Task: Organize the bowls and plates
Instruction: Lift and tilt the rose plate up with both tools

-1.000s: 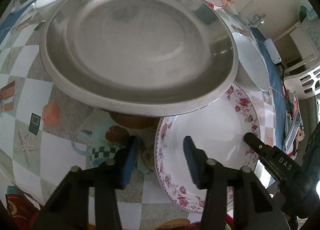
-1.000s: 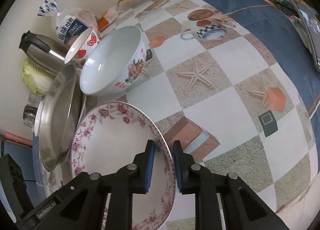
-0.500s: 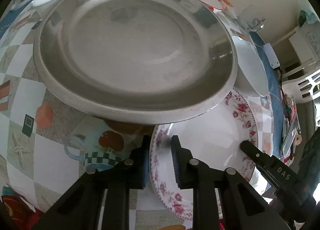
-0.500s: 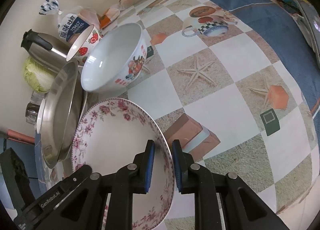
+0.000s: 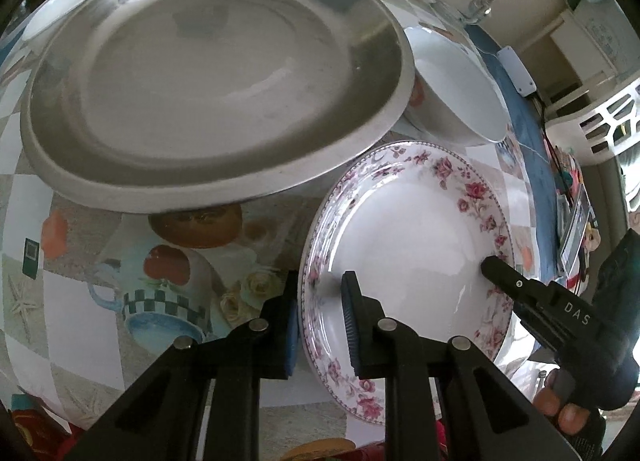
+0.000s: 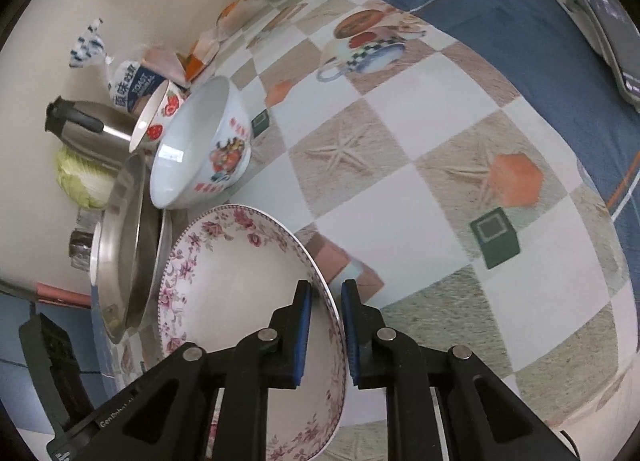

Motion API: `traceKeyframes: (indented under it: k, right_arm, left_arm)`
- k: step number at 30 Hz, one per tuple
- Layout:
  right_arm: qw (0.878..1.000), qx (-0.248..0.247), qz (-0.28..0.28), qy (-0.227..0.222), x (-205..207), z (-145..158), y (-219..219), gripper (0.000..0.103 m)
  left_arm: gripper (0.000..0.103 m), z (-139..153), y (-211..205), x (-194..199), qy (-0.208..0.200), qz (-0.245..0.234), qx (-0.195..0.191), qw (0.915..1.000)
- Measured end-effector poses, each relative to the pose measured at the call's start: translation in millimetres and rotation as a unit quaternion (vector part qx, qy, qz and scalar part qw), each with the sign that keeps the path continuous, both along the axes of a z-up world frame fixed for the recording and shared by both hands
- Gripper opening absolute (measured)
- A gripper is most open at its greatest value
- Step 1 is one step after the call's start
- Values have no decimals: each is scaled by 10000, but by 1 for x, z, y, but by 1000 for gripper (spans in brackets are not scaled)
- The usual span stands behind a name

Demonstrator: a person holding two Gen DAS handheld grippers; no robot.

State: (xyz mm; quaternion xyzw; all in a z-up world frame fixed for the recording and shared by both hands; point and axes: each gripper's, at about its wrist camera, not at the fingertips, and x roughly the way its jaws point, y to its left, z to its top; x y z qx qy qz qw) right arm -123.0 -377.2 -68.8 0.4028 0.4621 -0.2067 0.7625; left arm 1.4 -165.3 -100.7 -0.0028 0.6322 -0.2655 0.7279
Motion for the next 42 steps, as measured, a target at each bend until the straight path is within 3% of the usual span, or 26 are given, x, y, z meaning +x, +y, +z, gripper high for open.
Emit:
traceKeyframes:
  k: [10, 23, 42]
  right_arm:
    - [9998, -124, 145, -19, 3, 0, 3, 16]
    - [9985, -498, 182, 135, 4, 8, 4, 15]
    - [9954, -928, 193, -101, -13, 34, 12, 15]
  left_arm:
    - [20, -4, 1, 9, 117, 63, -172, 9998]
    - [20, 7, -8, 0, -248, -240, -98, 9994]
    - [20, 25, -17, -10, -526, -545, -175, 9970]
